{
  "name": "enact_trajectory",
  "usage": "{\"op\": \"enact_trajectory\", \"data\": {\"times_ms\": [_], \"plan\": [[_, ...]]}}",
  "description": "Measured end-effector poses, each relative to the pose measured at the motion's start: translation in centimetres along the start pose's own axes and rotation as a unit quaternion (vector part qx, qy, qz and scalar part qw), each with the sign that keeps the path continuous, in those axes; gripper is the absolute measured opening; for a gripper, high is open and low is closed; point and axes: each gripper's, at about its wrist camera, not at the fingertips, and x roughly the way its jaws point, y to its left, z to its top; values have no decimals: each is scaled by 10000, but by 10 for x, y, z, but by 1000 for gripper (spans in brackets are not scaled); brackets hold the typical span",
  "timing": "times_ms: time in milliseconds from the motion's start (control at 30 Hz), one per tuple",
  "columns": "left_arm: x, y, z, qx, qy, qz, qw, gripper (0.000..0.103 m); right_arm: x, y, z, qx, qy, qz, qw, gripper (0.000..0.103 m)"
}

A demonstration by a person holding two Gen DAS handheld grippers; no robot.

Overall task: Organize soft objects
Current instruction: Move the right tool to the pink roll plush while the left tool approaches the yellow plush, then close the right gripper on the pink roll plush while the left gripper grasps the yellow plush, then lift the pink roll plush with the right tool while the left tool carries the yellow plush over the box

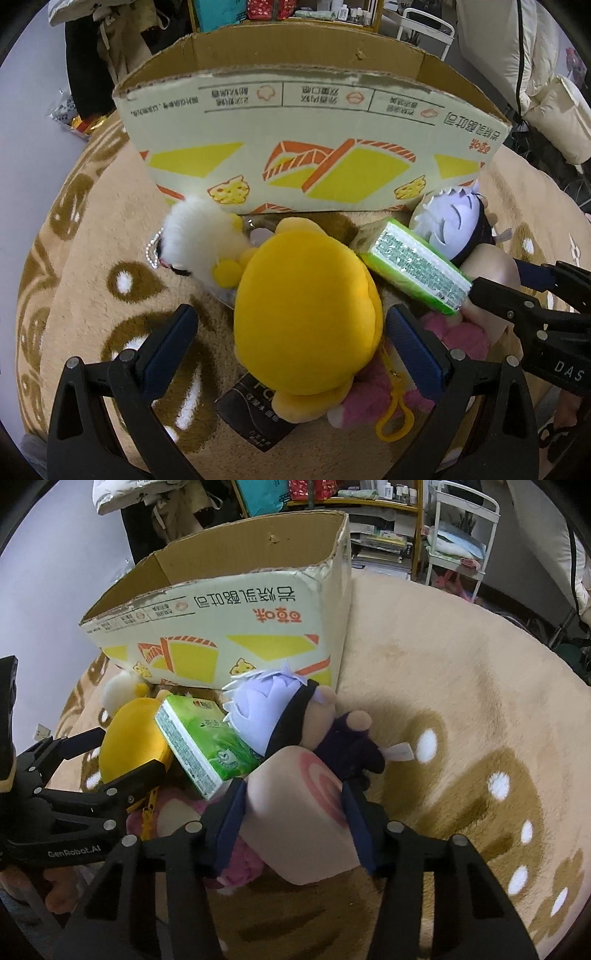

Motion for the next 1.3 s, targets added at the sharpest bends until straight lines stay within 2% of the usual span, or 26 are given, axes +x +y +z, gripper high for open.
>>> {"op": "enact_trajectory", "data": {"times_ms": [300, 367, 533, 633, 900, 1100, 1300], "plan": [[19, 10, 2, -204, 269, -170, 9993, 96, 3, 4, 0, -55, 65, -108, 9999, 51], [22, 8, 1, -197, 322, -246, 9990, 88, 3, 4, -1, -61, 66, -117, 9999, 50], [22, 2, 1, -57, 315, -460, 9984, 60, 4, 0, 0, 26, 79, -30, 10000, 41], [18, -2, 0, 33, 223, -424, 9988, 54, 2, -3, -1, 91, 46, -15, 9999, 36], [-22, -17, -6, 151, -195, -180, 9995, 53, -17, -1, -6, 98, -197, -270, 9994, 33], [-36, -16, -9, 205, -417, 35, 9989, 53, -36, -6, -8, 289, -492, -274, 9980, 33], [-51, -24, -12, 228, -687, 134, 9973, 53, -58, 6, -13, 121, -833, -144, 9963, 33]]}}
